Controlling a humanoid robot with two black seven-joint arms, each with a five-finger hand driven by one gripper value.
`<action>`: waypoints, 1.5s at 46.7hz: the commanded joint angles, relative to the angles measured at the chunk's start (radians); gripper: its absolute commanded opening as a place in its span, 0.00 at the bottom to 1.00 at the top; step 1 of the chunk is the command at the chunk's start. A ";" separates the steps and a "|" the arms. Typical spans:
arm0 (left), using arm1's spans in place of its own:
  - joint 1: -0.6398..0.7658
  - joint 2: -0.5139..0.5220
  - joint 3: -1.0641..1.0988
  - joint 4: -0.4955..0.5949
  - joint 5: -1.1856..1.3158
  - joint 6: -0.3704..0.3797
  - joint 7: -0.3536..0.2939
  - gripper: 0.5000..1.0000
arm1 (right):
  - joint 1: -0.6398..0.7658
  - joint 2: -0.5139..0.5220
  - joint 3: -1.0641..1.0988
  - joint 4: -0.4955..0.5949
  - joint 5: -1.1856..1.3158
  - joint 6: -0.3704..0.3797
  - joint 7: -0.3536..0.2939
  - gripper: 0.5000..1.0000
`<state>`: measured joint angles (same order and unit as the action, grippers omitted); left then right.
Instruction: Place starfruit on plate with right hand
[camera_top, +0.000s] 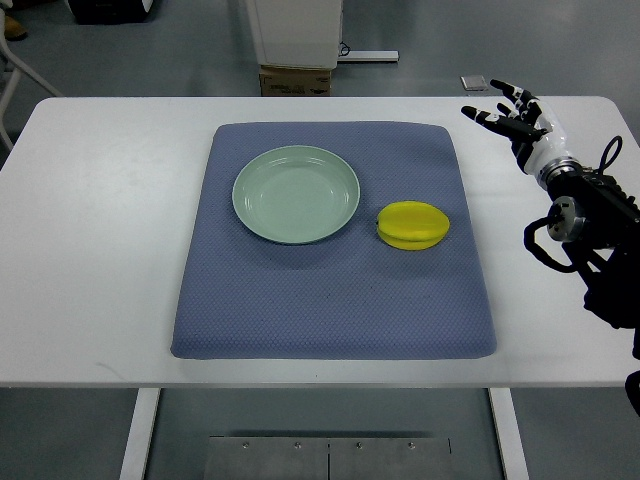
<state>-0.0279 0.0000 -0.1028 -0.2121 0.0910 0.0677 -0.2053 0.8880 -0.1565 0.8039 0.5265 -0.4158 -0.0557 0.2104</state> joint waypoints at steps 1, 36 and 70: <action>-0.001 0.000 0.003 0.003 0.003 0.001 0.001 1.00 | -0.001 -0.014 0.000 -0.002 0.000 0.000 0.001 1.00; 0.000 0.000 0.003 0.002 0.001 0.000 0.000 1.00 | 0.005 -0.026 -0.002 -0.002 0.000 0.019 0.009 1.00; 0.000 0.000 0.003 0.002 0.001 0.000 0.000 1.00 | 0.078 -0.178 -0.350 0.033 -0.015 0.365 0.136 1.00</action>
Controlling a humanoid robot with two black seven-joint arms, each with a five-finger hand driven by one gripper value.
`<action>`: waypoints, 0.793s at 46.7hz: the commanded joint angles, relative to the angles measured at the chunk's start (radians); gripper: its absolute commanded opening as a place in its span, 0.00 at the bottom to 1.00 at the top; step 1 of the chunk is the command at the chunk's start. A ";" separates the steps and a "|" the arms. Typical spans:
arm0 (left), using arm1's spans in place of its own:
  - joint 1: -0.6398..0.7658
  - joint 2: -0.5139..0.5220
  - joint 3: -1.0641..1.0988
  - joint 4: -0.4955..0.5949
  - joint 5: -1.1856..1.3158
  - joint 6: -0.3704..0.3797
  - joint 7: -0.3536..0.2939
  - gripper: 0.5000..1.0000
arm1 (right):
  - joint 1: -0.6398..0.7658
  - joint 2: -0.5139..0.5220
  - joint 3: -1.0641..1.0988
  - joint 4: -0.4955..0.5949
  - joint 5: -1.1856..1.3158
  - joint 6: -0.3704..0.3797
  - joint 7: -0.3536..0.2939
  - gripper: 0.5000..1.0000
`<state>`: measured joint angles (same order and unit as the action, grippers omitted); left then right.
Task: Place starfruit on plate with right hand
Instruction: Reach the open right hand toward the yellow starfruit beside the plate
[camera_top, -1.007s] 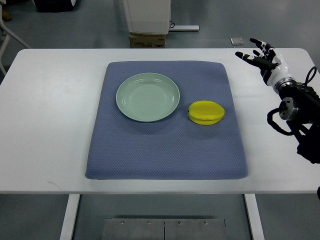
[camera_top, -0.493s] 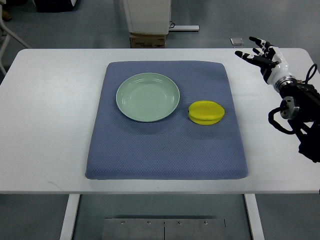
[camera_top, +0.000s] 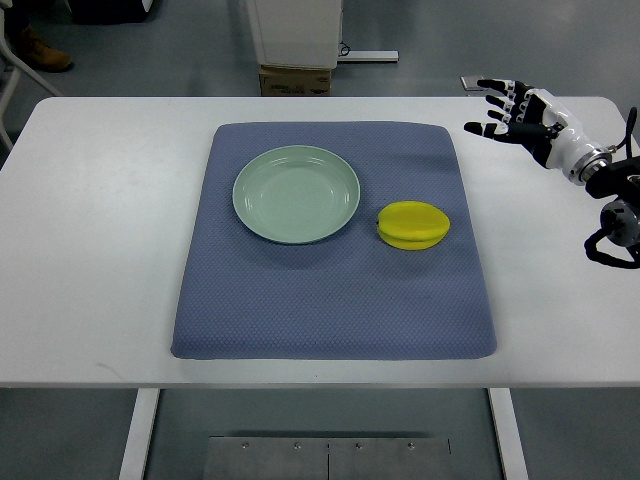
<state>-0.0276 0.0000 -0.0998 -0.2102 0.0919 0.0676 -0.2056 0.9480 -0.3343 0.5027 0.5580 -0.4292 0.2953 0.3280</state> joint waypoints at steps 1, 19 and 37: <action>0.000 0.000 0.000 0.000 0.000 0.000 0.000 1.00 | 0.029 0.000 -0.073 0.005 -0.002 0.019 0.028 1.00; 0.000 0.000 0.000 0.000 0.000 0.000 0.000 1.00 | 0.136 -0.011 -0.378 0.086 -0.026 0.024 0.161 1.00; 0.000 0.000 0.003 0.000 0.000 0.000 0.000 1.00 | 0.189 -0.026 -0.473 0.117 -0.221 0.022 0.239 1.00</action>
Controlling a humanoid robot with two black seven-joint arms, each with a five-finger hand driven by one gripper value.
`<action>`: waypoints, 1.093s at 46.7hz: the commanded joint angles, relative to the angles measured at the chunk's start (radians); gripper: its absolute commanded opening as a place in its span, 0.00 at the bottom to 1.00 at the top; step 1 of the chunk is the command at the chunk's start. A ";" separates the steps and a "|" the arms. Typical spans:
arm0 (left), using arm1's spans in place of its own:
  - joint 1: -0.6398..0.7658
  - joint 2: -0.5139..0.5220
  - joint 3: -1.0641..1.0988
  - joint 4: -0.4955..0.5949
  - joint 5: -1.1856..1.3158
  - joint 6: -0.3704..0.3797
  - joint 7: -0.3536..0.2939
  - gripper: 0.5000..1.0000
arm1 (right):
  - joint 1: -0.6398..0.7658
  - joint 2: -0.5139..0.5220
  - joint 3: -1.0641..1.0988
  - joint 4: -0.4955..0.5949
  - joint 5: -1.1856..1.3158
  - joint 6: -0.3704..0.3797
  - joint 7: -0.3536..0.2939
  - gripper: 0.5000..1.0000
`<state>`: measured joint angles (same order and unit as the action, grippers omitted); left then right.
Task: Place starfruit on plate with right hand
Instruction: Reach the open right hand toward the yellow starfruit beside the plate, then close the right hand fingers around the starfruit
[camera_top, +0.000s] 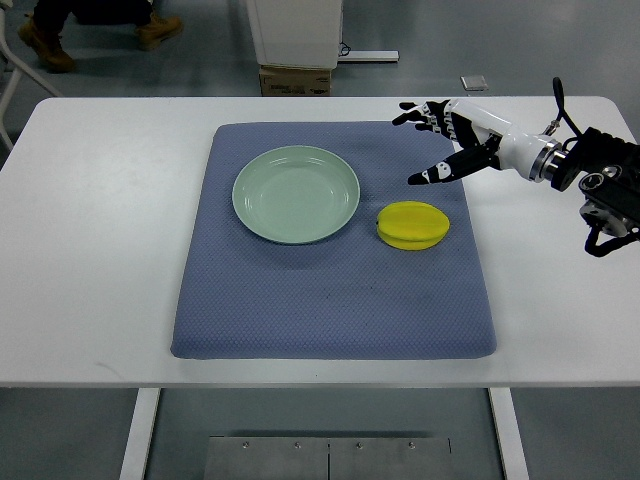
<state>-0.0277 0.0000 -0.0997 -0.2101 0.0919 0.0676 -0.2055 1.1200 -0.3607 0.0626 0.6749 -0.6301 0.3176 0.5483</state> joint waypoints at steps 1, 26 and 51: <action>0.000 0.000 0.000 0.000 0.000 0.000 0.000 1.00 | 0.023 0.000 -0.049 0.000 -0.025 -0.002 0.025 1.00; 0.000 0.000 0.000 0.000 0.000 0.000 0.000 1.00 | 0.101 0.014 -0.293 -0.003 -0.082 -0.092 0.063 1.00; 0.000 0.000 0.000 0.000 0.000 0.000 0.000 1.00 | 0.103 0.068 -0.417 -0.009 -0.088 -0.135 0.063 1.00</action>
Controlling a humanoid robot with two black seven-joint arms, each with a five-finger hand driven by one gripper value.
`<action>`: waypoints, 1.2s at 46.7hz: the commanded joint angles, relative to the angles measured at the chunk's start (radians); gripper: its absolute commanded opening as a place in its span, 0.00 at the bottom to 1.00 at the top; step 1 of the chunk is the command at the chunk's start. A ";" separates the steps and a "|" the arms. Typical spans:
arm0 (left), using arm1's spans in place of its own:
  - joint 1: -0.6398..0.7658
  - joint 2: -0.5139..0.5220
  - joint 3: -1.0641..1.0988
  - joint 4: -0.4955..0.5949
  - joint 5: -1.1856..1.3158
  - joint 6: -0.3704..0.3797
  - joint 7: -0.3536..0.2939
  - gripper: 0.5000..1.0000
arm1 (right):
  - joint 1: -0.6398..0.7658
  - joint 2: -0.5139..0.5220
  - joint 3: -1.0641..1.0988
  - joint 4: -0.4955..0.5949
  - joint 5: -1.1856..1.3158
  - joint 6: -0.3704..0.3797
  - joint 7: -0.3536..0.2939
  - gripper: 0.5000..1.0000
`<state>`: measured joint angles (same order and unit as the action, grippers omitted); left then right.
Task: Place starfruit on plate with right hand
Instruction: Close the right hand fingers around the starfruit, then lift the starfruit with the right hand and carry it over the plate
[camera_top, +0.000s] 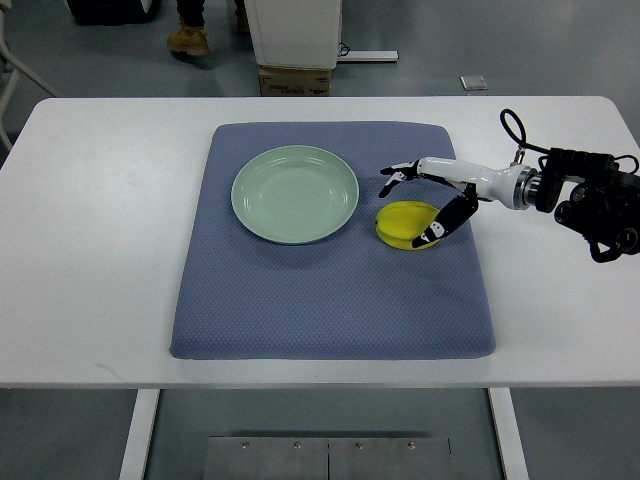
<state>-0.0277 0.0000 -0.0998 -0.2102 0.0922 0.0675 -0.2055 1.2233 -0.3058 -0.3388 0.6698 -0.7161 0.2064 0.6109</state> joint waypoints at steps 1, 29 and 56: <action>0.000 0.000 0.000 0.000 0.000 0.000 0.000 1.00 | 0.001 0.017 -0.022 -0.004 -0.005 -0.034 0.000 1.00; 0.000 0.000 0.000 0.000 0.000 0.000 0.000 1.00 | -0.007 0.028 -0.065 -0.026 -0.005 -0.107 0.000 0.23; 0.000 0.000 0.000 0.000 0.000 0.000 0.000 1.00 | 0.038 0.025 -0.055 -0.022 0.012 -0.090 0.000 0.00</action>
<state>-0.0276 0.0000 -0.0998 -0.2102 0.0920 0.0675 -0.2055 1.2445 -0.2803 -0.3950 0.6483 -0.7057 0.1135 0.6108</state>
